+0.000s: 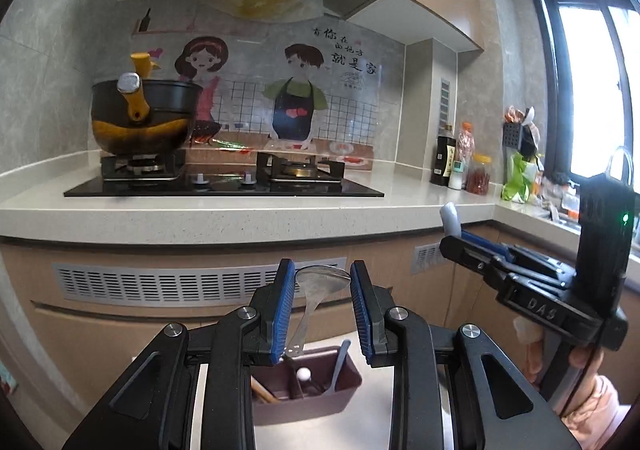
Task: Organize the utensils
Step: 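Lower the spoon and spatula into the caddy and open both tools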
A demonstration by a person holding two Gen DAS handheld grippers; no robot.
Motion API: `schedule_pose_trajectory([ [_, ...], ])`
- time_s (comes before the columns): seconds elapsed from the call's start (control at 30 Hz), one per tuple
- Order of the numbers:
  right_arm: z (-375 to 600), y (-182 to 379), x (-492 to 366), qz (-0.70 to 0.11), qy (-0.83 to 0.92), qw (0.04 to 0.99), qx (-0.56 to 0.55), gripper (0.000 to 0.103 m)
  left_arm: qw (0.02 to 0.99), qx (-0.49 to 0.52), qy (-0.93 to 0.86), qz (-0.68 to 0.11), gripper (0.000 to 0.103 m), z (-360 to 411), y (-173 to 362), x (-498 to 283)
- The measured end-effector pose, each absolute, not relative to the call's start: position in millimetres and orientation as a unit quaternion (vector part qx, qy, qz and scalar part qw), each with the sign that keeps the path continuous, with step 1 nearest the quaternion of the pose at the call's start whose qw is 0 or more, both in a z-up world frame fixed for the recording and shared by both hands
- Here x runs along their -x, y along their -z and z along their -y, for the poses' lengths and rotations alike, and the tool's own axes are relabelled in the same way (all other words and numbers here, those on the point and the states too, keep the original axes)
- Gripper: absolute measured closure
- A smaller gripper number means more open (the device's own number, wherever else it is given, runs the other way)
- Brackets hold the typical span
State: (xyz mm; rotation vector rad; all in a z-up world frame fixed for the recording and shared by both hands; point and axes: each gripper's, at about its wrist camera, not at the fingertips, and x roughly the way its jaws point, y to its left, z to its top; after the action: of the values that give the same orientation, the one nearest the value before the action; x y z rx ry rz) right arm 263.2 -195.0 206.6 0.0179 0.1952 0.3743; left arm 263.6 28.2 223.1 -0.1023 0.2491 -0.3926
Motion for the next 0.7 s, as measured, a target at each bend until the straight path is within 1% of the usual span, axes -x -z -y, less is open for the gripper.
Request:
schedule_pose_trajectory([
  [0.2, 193, -183, -308, -0.110, -0.179, 0.977, -0.019, 0.074, 0.962, 0.085, 0.203, -0.163, 0.074, -38, -200, -311],
  [0.47, 184, -132, -356, -0.146, -0.185, 0.971, -0.040, 0.074, 0.945, 0.108, 0.206, -0.230, 0.074, -40, -148, -370],
  [0.7, 177, -97, -389, -0.175, -0.191, 0.964, -0.057, 0.074, 0.930, 0.121, 0.210, -0.278, 0.074, -40, -102, -402],
])
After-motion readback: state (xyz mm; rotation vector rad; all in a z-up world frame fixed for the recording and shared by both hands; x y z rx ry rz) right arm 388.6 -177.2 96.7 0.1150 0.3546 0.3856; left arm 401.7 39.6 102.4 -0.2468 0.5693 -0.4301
